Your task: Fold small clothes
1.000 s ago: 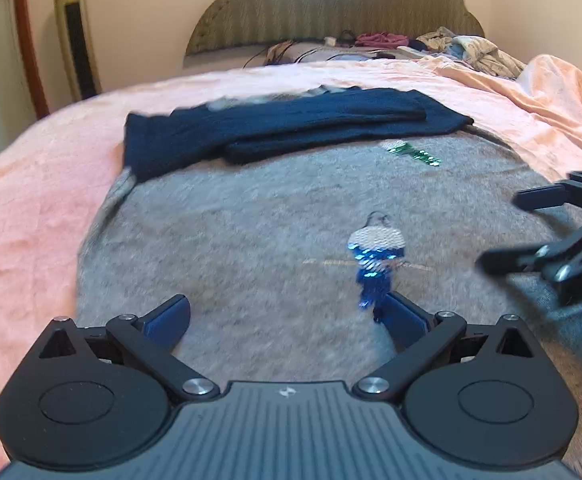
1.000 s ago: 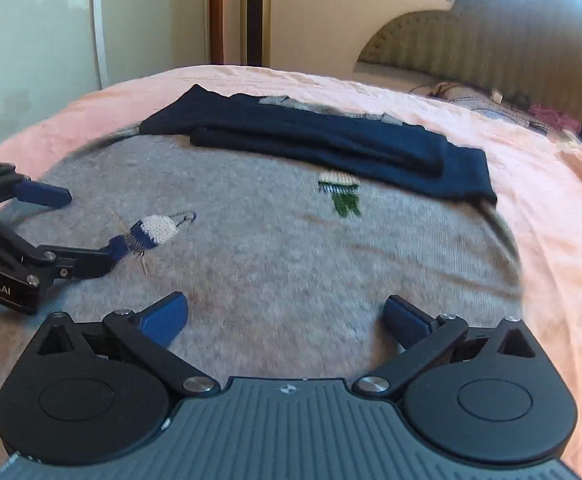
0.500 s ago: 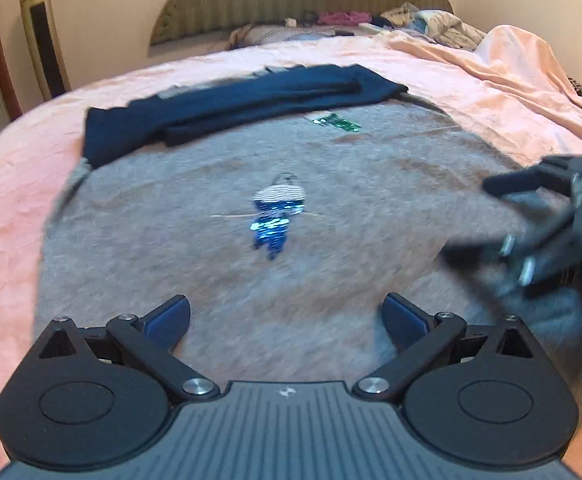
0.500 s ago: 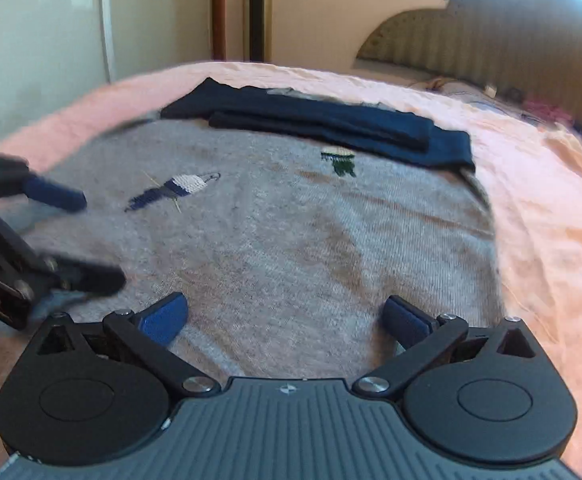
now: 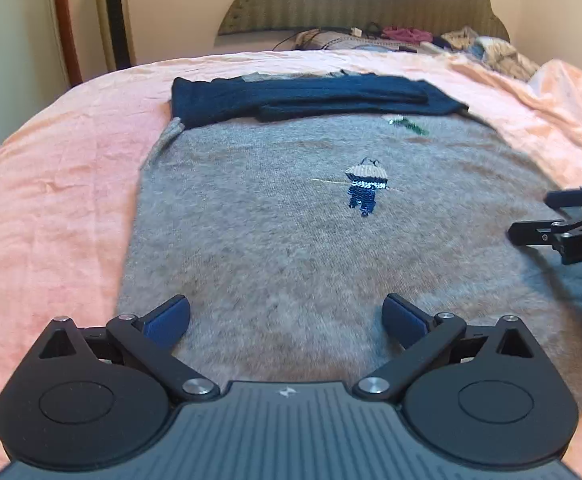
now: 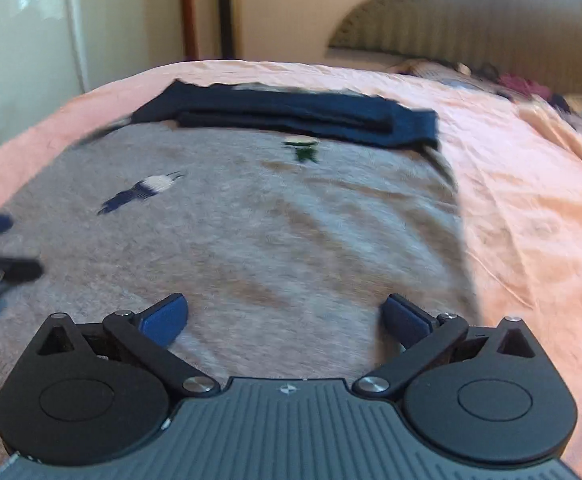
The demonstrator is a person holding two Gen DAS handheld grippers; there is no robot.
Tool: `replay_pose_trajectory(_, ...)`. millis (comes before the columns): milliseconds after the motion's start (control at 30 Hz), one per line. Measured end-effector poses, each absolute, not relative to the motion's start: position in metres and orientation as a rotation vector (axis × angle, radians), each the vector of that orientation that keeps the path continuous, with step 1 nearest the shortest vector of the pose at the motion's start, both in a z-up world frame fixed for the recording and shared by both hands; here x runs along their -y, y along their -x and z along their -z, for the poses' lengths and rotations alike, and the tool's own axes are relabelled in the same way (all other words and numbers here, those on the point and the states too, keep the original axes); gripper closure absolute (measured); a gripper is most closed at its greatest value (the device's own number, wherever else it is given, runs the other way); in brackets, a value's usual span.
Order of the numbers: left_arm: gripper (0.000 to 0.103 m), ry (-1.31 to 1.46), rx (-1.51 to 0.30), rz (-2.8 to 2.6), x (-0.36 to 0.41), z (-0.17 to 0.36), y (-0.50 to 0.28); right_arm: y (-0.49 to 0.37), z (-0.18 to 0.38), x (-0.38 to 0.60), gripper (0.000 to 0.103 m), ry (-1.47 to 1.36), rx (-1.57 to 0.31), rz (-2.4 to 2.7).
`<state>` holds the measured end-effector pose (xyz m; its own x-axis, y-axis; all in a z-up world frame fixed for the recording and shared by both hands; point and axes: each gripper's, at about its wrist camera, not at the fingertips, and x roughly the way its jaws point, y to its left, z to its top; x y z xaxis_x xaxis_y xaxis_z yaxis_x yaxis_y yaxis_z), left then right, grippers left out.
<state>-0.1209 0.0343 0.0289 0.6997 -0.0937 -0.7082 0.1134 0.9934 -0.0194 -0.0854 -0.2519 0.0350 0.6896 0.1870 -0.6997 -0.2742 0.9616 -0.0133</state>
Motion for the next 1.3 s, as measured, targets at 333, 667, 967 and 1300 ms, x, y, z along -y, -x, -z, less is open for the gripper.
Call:
replay_pose_trajectory(333,0.000,-0.096,-0.786,0.062,0.009,-0.020,0.142,0.130,-0.031,0.210,0.000,0.130,-0.729,-0.274)
replay_pose_trajectory(667,0.000,-0.062,-0.784,0.101,0.003,-0.032,0.211,0.193,-0.034,0.215,0.000,0.110,-0.708,-0.282)
replay_pose_trajectory(967,0.000,-0.010,-0.792,0.028,-0.016,-0.038,0.224,0.212,-0.041,0.233,0.000,0.108,-0.706,-0.289)
replay_pose_trajectory(1300,0.000,0.745,-0.895,0.264,-0.137,-0.030,0.219,0.195,-0.043,0.377,0.000,-0.497,-0.900,-0.345)
